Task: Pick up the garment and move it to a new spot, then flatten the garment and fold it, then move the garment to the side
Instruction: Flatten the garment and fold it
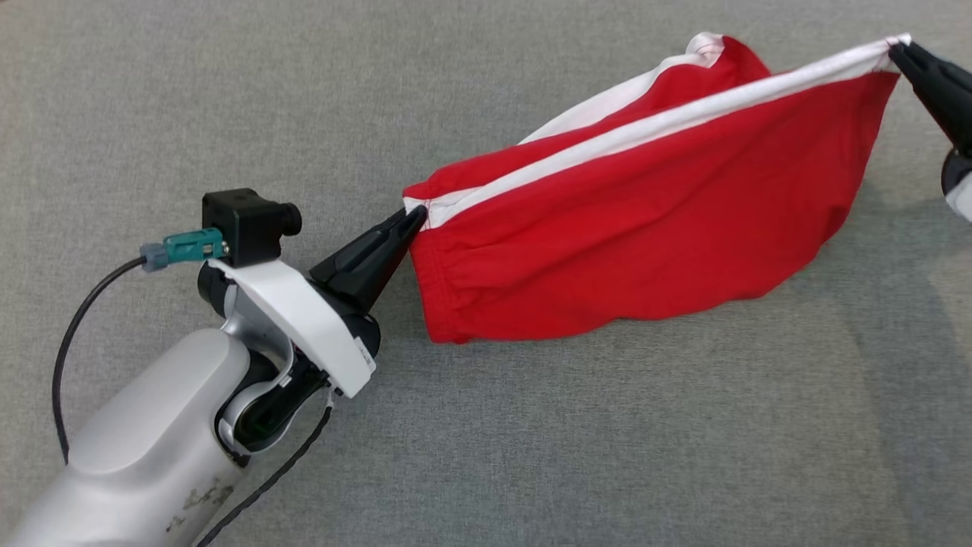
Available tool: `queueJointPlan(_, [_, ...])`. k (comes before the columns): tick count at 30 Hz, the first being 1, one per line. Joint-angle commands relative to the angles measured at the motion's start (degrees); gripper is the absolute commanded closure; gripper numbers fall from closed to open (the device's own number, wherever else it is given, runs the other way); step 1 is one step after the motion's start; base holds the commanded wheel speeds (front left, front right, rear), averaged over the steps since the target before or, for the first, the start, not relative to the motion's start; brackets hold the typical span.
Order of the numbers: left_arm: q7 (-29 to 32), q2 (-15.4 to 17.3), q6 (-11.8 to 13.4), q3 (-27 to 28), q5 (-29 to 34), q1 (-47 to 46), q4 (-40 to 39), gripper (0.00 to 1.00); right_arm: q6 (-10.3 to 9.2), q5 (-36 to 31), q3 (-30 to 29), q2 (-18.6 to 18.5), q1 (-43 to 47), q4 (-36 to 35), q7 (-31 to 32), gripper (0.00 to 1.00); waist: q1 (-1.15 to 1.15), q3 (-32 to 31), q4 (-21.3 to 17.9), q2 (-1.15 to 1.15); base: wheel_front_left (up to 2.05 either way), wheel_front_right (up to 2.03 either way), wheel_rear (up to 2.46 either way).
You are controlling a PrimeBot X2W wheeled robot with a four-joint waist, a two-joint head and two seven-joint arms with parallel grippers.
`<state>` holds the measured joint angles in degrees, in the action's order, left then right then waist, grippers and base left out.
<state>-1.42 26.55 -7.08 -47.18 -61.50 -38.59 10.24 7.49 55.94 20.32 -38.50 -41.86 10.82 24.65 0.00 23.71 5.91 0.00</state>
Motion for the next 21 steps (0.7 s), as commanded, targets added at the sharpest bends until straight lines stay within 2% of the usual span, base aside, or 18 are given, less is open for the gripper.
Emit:
queueJointPlan(1, [0.31, -0.19, -0.38, 0.37, -0.87, -1.46, 1.00, 1.00, 0.00, -0.66, 1.05, 0.52, -2.44, 1.61, 0.64, 1.00, 0.00, 1.83, 1.13, 0.00, 0.00, 0.00, 0.00])
queueJointPlan(7, [-0.40, -1.74, -0.35, 0.04, -0.15, -3.92, 4.90, 1.00, 0.00, -2.37, 7.04, 1.61, -10.23, 8.12, -0.87, 1.00, 0.00, 3.90, 2.43, 0.00, 0.00, 0.00, 0.00])
queueJointPlan(15, [-1.68, -3.33, -0.44, -0.93, 0.15, -5.19, 7.80, 1.00, 0.00, -1.49, 13.99, 2.22, -15.32, 14.51, -6.07, 1.00, 0.00, 4.83, 3.38, 0.00, 0.00, 0.00, 0.00])
queueJointPlan(16, [-1.94, -3.54, -0.45, -1.01, 0.12, -5.25, 8.13, 0.69, 0.00, -1.23, 14.57, 2.26, -15.71, 15.22, -7.09, 0.66, 0.00, 4.81, 3.37, 0.00, 0.00, 0.00, 0.00])
queueJointPlan(17, [-2.20, -3.81, -0.45, -1.15, 0.11, -5.24, 8.44, 0.39, 0.00, -0.71, 15.09, 2.32, -15.94, 15.72, -8.05, 0.02, 0.00, 4.74, 3.34, 0.00, 0.00, 0.00, 0.00])
queueJointPlan(18, [-2.20, -3.81, -0.45, -1.15, 0.11, -5.24, 8.44, 0.39, 0.00, -0.71, 15.09, 2.32, -15.94, 15.72, -8.05, 0.02, 0.00, 4.74, 3.34, 0.00, 0.00, 0.00, 0.00])
queueJointPlan(19, [-2.57, -4.10, -0.45, -1.13, -0.02, -5.13, 8.73, 0.04, 0.00, -0.42, 15.60, 2.37, -16.06, 16.24, -9.19, 0.00, 0.00, 4.57, 3.28, 0.00, 0.00, 0.00, 0.00])
queueJointPlan(20, [-2.96, -4.25, -0.43, -1.08, -0.01, -4.98, 9.06, 0.00, 0.00, -0.11, 16.11, 2.34, -16.14, 16.69, -10.42, 0.00, 0.00, 4.32, 3.15, 0.00, 0.00, 0.00, 0.00])
queueJointPlan(21, [-3.52, -4.39, -0.41, -1.06, 0.19, -4.76, 9.38, 0.00, 0.00, 0.53, 16.45, 2.36, -16.08, 16.97, -11.70, 0.00, 0.00, 3.96, 2.99, 0.00, 0.00, 0.00, 0.00])
